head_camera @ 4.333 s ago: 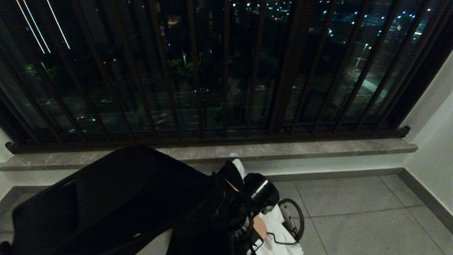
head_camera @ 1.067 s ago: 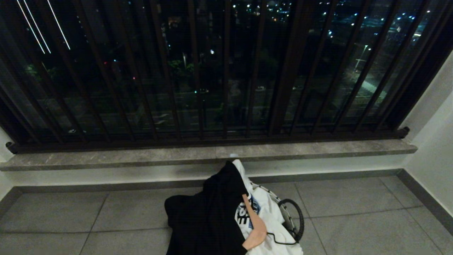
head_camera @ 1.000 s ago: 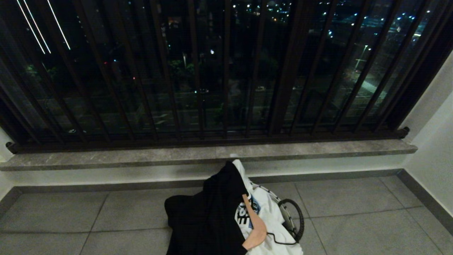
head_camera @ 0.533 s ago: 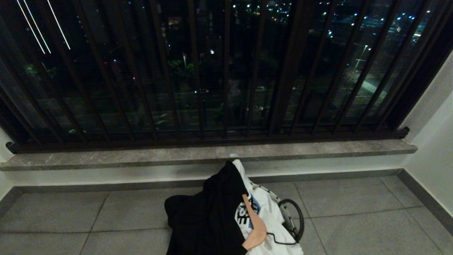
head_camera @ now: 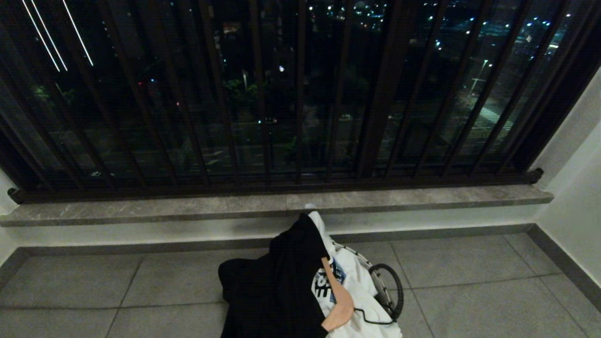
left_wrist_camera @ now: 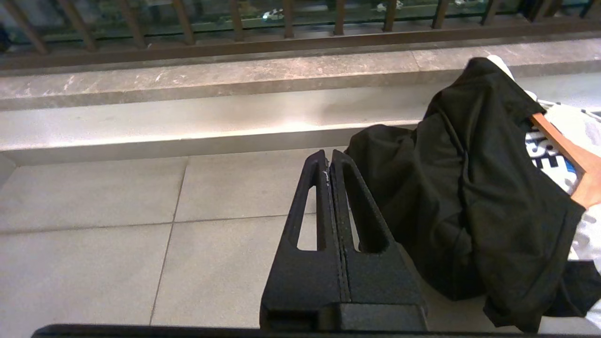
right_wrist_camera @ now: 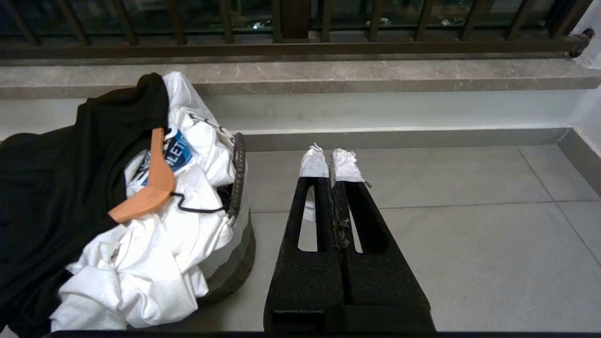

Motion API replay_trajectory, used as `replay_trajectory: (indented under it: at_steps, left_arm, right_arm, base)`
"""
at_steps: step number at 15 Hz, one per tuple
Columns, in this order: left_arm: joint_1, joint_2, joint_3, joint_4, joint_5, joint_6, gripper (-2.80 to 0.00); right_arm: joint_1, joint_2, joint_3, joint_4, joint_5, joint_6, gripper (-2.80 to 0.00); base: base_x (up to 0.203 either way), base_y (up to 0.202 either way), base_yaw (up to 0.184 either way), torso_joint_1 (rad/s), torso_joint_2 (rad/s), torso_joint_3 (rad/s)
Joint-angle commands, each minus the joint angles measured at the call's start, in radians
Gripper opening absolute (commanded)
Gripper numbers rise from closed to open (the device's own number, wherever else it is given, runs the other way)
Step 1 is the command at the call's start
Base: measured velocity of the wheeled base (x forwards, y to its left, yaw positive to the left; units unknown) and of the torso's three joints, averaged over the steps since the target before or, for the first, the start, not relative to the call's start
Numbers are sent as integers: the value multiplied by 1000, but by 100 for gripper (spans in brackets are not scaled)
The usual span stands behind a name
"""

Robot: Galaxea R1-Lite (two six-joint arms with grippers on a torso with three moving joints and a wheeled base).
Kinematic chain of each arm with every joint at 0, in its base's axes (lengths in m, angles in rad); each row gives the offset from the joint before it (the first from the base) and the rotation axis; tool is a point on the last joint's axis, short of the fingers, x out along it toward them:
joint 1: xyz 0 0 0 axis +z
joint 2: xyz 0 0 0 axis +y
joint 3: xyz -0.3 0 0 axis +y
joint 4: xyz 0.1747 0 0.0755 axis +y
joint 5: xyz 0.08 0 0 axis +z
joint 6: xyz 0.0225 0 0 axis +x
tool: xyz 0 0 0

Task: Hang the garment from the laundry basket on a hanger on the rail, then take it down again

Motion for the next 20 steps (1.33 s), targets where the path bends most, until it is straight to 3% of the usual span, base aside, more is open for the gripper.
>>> replay_trajectory:
  at_steps: [1,20]
  left_arm:
    - [1,1,0,0,5,-6,-280]
    - [1,2,0,0,5,-7,-280]
  right_arm:
    - [0,1,0,0,0,0,-280]
    - [0,1,0,0,0,0,-280]
  base:
    - [0,0,0,0,0,0]
    - [0,0,0,0,0,0]
